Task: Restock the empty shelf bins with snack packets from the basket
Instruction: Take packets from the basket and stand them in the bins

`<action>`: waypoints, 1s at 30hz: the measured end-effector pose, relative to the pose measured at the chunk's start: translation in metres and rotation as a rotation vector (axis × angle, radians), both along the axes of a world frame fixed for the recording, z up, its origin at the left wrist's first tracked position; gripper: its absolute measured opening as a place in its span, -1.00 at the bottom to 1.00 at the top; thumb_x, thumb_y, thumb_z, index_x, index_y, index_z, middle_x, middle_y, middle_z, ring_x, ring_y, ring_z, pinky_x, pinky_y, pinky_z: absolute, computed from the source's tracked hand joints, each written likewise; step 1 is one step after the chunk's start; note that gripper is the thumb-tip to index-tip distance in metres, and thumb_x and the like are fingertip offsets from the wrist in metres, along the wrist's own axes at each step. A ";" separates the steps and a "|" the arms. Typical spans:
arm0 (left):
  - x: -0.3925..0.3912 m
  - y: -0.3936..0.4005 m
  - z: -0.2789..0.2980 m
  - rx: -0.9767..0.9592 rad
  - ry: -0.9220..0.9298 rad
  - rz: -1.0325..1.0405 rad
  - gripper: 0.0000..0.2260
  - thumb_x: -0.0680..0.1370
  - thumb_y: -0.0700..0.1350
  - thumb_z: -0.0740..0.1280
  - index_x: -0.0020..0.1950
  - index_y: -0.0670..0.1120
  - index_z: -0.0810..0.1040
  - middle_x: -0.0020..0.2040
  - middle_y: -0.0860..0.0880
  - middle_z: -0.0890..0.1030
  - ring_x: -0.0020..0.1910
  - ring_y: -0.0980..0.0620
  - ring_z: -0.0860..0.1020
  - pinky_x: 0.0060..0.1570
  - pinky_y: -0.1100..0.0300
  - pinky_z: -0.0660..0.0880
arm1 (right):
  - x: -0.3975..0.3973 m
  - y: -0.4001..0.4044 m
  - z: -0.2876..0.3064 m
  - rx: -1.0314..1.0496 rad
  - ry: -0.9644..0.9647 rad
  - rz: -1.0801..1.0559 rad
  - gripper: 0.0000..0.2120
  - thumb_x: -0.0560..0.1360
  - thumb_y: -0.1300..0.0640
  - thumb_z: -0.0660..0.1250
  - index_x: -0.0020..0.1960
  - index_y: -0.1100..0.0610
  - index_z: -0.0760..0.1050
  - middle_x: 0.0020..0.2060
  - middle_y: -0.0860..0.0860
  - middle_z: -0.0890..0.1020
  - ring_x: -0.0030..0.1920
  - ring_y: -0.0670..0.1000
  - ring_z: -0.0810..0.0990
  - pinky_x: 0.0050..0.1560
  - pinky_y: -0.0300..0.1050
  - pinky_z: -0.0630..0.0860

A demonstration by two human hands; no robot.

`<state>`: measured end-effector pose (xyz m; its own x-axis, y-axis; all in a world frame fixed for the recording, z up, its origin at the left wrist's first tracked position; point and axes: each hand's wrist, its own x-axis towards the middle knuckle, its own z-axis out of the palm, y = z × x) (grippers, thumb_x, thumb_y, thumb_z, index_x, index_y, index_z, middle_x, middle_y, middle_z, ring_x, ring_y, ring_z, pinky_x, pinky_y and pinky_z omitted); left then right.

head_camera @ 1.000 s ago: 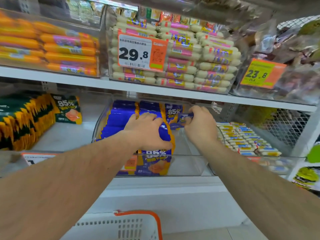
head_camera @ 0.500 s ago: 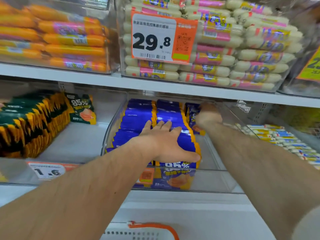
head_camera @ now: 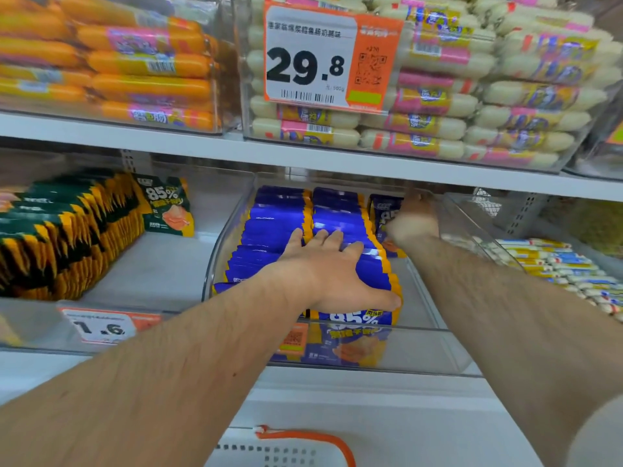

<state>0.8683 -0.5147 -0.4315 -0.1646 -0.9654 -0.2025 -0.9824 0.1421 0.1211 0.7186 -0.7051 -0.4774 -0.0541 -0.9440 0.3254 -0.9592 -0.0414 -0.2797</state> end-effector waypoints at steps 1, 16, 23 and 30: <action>0.000 0.000 0.000 0.002 -0.004 -0.001 -0.10 0.39 0.54 0.08 0.60 0.13 -0.09 0.61 0.00 -0.16 0.58 -0.05 -0.20 0.49 -0.22 -0.24 | -0.001 0.001 0.000 -0.014 0.001 -0.001 -0.34 0.50 0.23 0.32 0.50 0.34 0.12 0.42 0.32 0.31 0.43 0.26 0.30 0.38 0.04 0.36; 0.001 0.011 0.007 -0.129 0.028 -0.036 -0.11 0.39 0.51 0.16 0.59 0.07 0.06 0.61 -0.01 -0.01 0.58 -0.07 -0.02 0.50 -0.22 -0.14 | 0.005 0.110 0.041 -0.102 -0.373 0.092 -0.87 0.49 0.15 0.30 -0.22 0.05 0.56 -0.11 0.10 0.68 0.00 0.15 0.61 -0.07 -0.17 0.44; 0.013 0.054 0.013 -0.582 0.282 -0.037 -0.49 0.49 0.12 0.32 0.39 -0.01 0.40 0.33 -0.01 0.45 0.31 -0.04 0.41 0.26 -0.02 0.39 | 0.030 0.208 0.050 -0.213 -0.484 0.235 -0.89 0.50 0.12 0.32 -0.18 0.04 0.59 -0.25 -0.09 0.60 -0.21 -0.06 0.53 -0.22 -0.29 0.35; 0.059 0.117 -0.024 -0.667 0.479 0.038 -0.70 0.35 0.01 0.28 0.03 -0.02 0.60 -0.04 0.02 0.59 0.00 -0.04 0.54 0.01 0.03 0.50 | 0.087 0.272 0.007 -0.182 -0.730 0.369 -0.79 0.42 0.23 0.38 -0.35 0.00 0.50 -0.43 -0.14 0.55 -0.36 -0.20 0.49 -0.30 -0.38 0.35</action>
<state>0.9272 -0.3977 -0.4557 -0.0521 -0.8643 0.5002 -0.8511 0.3005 0.4305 0.8054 -0.4333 -0.4707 -0.0081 -0.8785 0.4777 -0.4555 -0.4220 -0.7839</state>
